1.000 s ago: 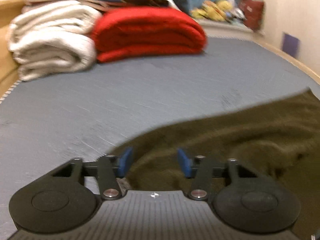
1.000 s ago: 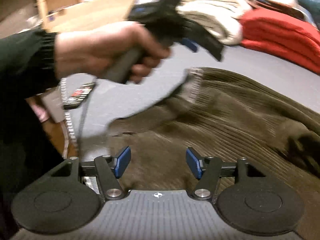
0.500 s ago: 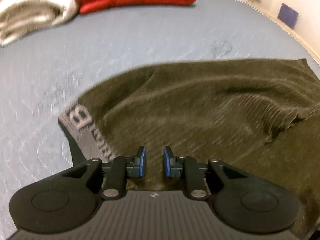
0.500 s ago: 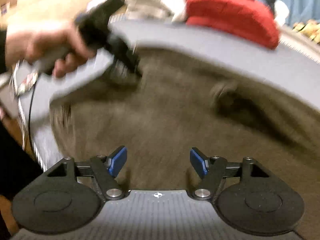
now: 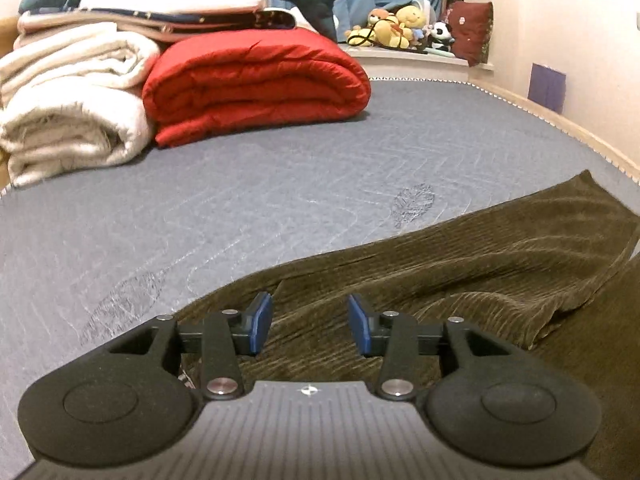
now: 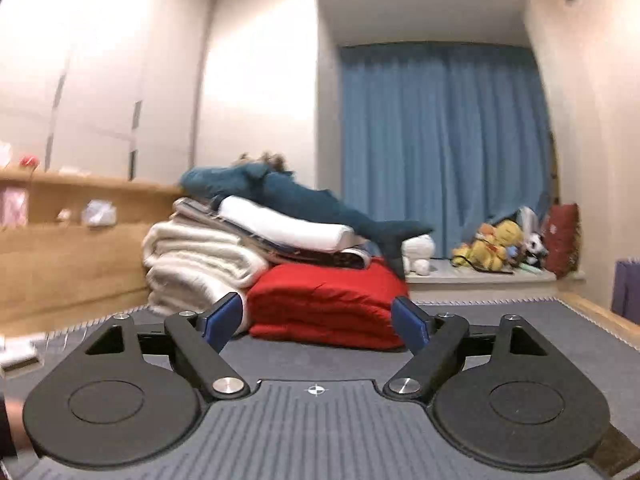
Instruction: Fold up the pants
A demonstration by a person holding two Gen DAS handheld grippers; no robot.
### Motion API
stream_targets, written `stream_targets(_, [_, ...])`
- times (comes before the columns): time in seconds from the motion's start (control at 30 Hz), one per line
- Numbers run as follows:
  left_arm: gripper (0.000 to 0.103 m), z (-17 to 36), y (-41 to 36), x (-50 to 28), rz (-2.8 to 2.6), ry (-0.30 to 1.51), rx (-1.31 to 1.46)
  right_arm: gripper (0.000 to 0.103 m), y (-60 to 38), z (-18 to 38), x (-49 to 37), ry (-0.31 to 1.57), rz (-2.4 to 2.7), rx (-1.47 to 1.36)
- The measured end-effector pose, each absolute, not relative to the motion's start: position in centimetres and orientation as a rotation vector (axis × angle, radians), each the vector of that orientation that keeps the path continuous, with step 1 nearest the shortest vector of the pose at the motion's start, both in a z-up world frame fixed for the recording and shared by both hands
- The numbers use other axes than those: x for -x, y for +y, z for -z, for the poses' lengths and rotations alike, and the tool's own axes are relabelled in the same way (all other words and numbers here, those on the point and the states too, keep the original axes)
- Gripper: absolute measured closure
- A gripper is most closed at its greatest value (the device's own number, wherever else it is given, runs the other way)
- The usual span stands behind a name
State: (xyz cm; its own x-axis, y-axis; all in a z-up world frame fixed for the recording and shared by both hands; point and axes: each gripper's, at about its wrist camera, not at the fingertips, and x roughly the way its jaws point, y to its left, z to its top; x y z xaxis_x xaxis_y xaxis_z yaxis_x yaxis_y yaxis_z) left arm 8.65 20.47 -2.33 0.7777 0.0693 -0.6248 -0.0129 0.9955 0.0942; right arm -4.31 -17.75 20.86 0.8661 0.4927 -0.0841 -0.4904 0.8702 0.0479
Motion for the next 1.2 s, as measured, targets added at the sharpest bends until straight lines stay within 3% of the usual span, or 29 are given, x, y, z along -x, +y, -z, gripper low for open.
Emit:
stream_targets(0.2, [0.059,3.7,20.5,-9.3,-0.028,0.716,-0.103,0.020,-19.3,-16.4,-0.5,0.205,-0.453,-0.008])
stream_targets(0.33, [0.091,4.0,22.9,-10.3,-0.051,0.750,0.010,0.020,-17.6,-12.1,-2.8,0.371,-0.432,0.062])
stream_targets(0.4, [0.098,3.8,24.4,-10.9,-0.090,0.754,0.086,0.020,-16.9,-11.6,-3.4,0.390,-0.432,0.083])
stream_targets(0.67, [0.097,4.1,27.5,-13.4,-0.189,0.744,0.201,0.020,-16.4,-11.0,-3.3,0.389,-0.440,0.125])
stream_targets(0.77, [0.092,5.3,27.5,-14.7,-0.211,0.757,0.184,0.020,-17.0,-11.1,-2.7,0.398,-0.454,0.122])
stream_targets(0.83, [0.066,6.1,27.4,-15.7,-0.239,0.764,0.162,0.020,-17.4,-11.0,-2.4,0.402,-0.456,0.128])
stream_targets(1.0, [0.016,7.5,27.7,-18.5,-0.275,0.788,0.066,0.019,-18.4,-10.7,-2.5,0.434,-0.439,0.113])
stream_targets(1.13, [0.018,10.3,28.0,-20.0,-0.218,0.877,0.022,0.019,-19.5,-10.5,-2.9,0.467,-0.425,0.080])
stream_targets(1.17, [0.023,10.8,27.9,-20.1,-0.209,0.879,0.007,0.019,-19.8,-10.4,-2.9,0.469,-0.421,0.079])
stream_targets(1.2, [0.035,11.1,27.9,-20.0,-0.180,0.869,0.009,0.019,-19.9,-10.3,-3.0,0.470,-0.413,0.081])
